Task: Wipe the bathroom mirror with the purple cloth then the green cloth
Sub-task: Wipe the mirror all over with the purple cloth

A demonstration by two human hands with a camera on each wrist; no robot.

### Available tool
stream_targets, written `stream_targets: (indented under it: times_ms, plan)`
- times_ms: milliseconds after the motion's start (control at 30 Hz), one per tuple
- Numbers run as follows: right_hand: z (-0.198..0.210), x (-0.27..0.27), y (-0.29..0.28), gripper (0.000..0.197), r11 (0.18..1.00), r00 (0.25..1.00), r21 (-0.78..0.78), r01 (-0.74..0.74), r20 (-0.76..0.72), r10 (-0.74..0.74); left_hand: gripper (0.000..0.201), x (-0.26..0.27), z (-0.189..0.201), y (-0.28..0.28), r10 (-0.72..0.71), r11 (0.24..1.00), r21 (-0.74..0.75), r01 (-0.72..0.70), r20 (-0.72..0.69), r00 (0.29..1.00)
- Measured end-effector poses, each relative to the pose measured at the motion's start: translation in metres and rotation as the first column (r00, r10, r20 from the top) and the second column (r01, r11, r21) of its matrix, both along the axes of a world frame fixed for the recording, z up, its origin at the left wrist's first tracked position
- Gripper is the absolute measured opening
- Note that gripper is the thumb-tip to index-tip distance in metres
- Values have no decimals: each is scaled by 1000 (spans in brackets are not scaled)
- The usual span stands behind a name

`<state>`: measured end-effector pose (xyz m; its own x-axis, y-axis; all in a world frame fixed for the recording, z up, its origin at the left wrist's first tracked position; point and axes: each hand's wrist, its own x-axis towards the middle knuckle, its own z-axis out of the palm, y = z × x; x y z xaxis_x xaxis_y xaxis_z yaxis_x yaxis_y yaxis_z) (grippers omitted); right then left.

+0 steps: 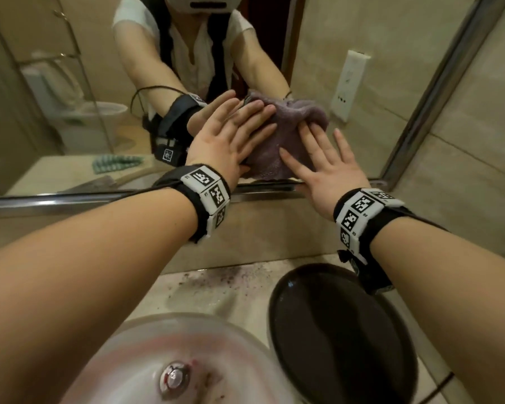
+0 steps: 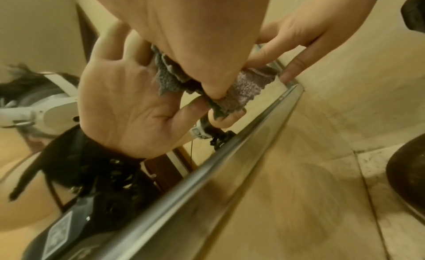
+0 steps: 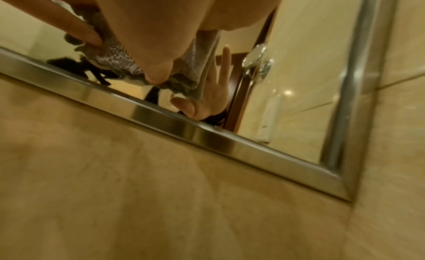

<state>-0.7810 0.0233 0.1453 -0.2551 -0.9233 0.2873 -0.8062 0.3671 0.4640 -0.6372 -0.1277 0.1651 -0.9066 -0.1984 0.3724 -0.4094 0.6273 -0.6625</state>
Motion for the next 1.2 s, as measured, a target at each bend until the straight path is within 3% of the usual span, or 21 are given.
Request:
stream_targets:
  times_ms: [200, 433, 500, 933, 1067, 1200]
  plan:
    - [-21, 40, -39, 77, 964, 972, -133, -230, -80, 221, 75, 52, -21, -25, 91, 995, 42, -92, 14, 996]
    - [-23, 54, -41, 58, 982, 986, -92, -168, -29, 166, 74, 58, -22, -16, 115, 988, 98, -116, 24, 993]
    - [-21, 49, -36, 55, 994, 993, -5, -112, -42, 111, 73, 53, -22, -11, 116, 988, 91, -121, 57, 992]
    - [-6, -41, 48, 55, 968, 977, 133, 213, -28, -211, 79, -63, -19, 61, -22, 994, 105, 10, 114, 993]
    - [5, -74, 74, 52, 944, 955, 151, 294, -9, -296, 68, -104, -16, 88, -68, 994, 100, 55, 136, 988]
    - [8, -88, 89, 53, 952, 948, 140, 272, 129, -290, 60, -130, -23, 109, -160, 981, 124, 151, 68, 985]
